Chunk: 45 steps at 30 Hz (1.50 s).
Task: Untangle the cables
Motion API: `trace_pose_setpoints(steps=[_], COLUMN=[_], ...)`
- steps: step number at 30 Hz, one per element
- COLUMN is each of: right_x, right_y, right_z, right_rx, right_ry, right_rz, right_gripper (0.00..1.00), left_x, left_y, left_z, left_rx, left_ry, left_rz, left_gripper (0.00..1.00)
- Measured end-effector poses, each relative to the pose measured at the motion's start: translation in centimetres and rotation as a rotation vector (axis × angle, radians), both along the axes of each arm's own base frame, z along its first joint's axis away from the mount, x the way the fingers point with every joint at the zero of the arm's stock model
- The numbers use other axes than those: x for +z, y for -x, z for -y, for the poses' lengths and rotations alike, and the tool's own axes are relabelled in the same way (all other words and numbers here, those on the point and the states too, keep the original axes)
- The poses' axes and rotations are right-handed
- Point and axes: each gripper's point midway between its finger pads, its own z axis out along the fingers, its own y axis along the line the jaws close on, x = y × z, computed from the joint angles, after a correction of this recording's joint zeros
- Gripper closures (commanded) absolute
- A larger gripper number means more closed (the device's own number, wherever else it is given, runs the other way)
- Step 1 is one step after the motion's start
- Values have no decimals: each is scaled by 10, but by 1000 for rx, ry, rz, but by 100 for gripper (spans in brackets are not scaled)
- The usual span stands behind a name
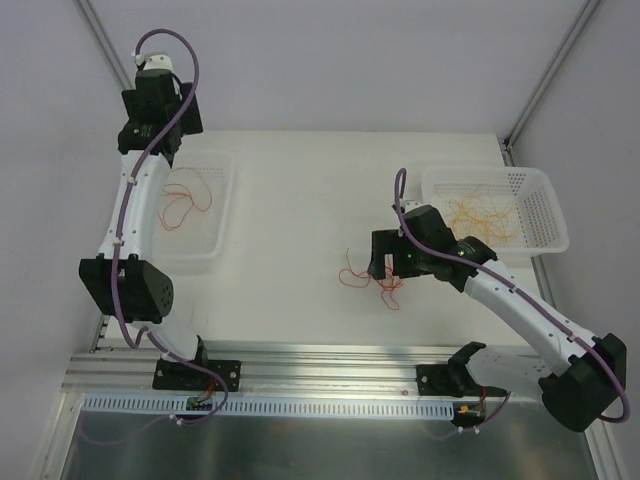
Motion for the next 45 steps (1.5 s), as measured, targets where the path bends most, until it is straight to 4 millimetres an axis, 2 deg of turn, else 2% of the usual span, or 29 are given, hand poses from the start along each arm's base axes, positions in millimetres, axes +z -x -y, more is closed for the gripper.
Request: trace_pose_setpoints(steps=[2,3,7,12,16,19,23,26,28,33,38,42,45], right_x=[-2,-3,-6,-10,-11,-11,-18,-35,-52,-90,-111,-113,-104], right_y=[1,1,2,0,-7,-14,-24,-24,-23,-19,-20,-22,-21], right_z=[0,1,5,10,20,30,42,48,50,50,47,45,46], right_rx=[9,13,15,-2,-47,-99,-164,-200,-215,-237,-264,-302,-325], right_ry=[10,15,39,71,79,76,72,81,95,122,116,86,58], right_rz=[-5,-8,-10,-13,-16,-20,-37,-80,-120,-208,-247,-238,-209], right_gripper=[0,0,0,0,0,0,7,14,17,30,31,24,17], left_x=[-24,-28,-29,-20,-30,-56,-113,-151,-167,-203,-217,-231,-240], left_y=[1,3,15,60,102,127,168,209,231,271,284,274,261], left_z=[4,6,21,54,91,116,162,204,222,249,264,282,305], left_rx=[-10,-21,-92,-237,-395,-481,-587,-698,-746,-787,-777,-725,-694], left_ry=[23,32,89,204,339,436,517,547,564,577,578,585,567], left_rz=[-54,-66,-59,-16,-14,-70,-223,-352,-415,-551,-593,-615,-656], left_gripper=[1,1,1,1,1,1,1,1,1,1,1,4,7])
